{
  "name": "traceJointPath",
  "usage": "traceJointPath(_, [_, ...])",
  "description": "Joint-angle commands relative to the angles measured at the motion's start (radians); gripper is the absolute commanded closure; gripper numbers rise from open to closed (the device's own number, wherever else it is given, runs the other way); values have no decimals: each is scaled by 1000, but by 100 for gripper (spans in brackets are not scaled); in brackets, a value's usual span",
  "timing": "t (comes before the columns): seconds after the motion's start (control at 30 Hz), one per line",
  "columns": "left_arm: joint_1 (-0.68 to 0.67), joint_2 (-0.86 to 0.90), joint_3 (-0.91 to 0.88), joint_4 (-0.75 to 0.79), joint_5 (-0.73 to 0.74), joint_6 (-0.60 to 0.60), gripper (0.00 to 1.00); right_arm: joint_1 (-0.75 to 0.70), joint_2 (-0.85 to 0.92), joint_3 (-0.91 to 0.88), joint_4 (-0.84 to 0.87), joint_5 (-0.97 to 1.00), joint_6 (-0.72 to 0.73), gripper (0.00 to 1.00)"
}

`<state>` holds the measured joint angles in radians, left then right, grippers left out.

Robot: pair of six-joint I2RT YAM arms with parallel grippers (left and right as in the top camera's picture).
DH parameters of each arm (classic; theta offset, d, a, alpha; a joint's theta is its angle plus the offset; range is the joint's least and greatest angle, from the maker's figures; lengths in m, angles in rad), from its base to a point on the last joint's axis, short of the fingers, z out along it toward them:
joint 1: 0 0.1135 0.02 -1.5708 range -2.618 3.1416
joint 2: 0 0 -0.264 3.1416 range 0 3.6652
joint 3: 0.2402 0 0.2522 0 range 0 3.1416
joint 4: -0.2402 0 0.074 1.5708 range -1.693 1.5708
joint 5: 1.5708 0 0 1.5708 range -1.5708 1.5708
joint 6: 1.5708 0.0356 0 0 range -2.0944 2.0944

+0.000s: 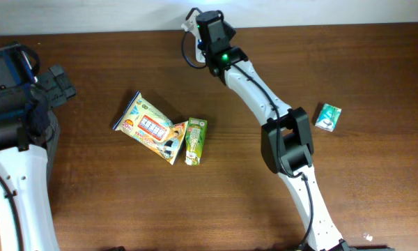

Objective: Scan the item barcode
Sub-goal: 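Place the orange pack next to the tissue pack on the right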

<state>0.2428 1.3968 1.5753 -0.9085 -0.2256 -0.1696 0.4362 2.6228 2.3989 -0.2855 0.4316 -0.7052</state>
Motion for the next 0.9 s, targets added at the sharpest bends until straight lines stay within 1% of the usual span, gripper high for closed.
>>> traceJointPath(0.0, [3,-9,11,2,-7,6,1,-13,14,-5,6,-6,2,96])
traceJointPath(0.2, [3,-9,11,2,-7,6,1,-10,16,-5,6,-33,2,96])
traceJointPath(0.3, [3,-9,11,2,-7,6,1,-8,-63,-4,-14,-126,8,96])
traceJointPath(0.37, [3,-9,11,2,-7,6,1,-5,-159,-4,-124,-204,175,96])
traceJointPath(0.4, [3,-9,11,2,-7,6,1,-5,-217,-4,-206,-278,296,96])
traceJointPath(0.43, [3,-9,11,2,-7,6,1,-10,-283,-4,-309,-369,442,96])
traceJointPath(0.47, [3,-9,11,2,-7,6,1,-14,-344,-4,-418,-412,579,96])
traceJointPath(0.5, [3,-9,11,2,-7,6,1,-14,-395,-4,-532,-422,651,96])
traceJointPath(0.53, [3,-9,11,2,-7,6,1,-14,-440,-4,-653,-424,678,96])
traceJointPath(0.6, [3,-9,11,2,-7,6,1,-13,-520,-4,-995,-433,696,96])
traceJointPath(0.63, [3,-9,11,2,-7,6,1,-16,-520,-5,-1127,-428,724,96])
traceJointPath(0.67, [3,-9,11,2,-7,6,1,-31,-511,-14,-1222,-427,788,96])
traceJointPath(0.7, [3,-9,11,2,-7,6,1,-61,-500,-35,-1290,-426,855,96])
traceJointPath(0.73, [3,-9,11,2,-7,6,1,-122,-488,-96,-1320,-427,957,96])
traceJointPath(0.77, [3,-9,11,2,-7,6,1,-167,-488,-156,-1311,-427,1009,96])
traceJointPath(0.83, [3,-9,11,2,-7,6,1,-256,-488,-272,-1276,-428,1056,96])
traceJointPath(0.87, [3,-9,11,2,-7,6,1,-322,-488,-382,-1216,-428,1059,96])
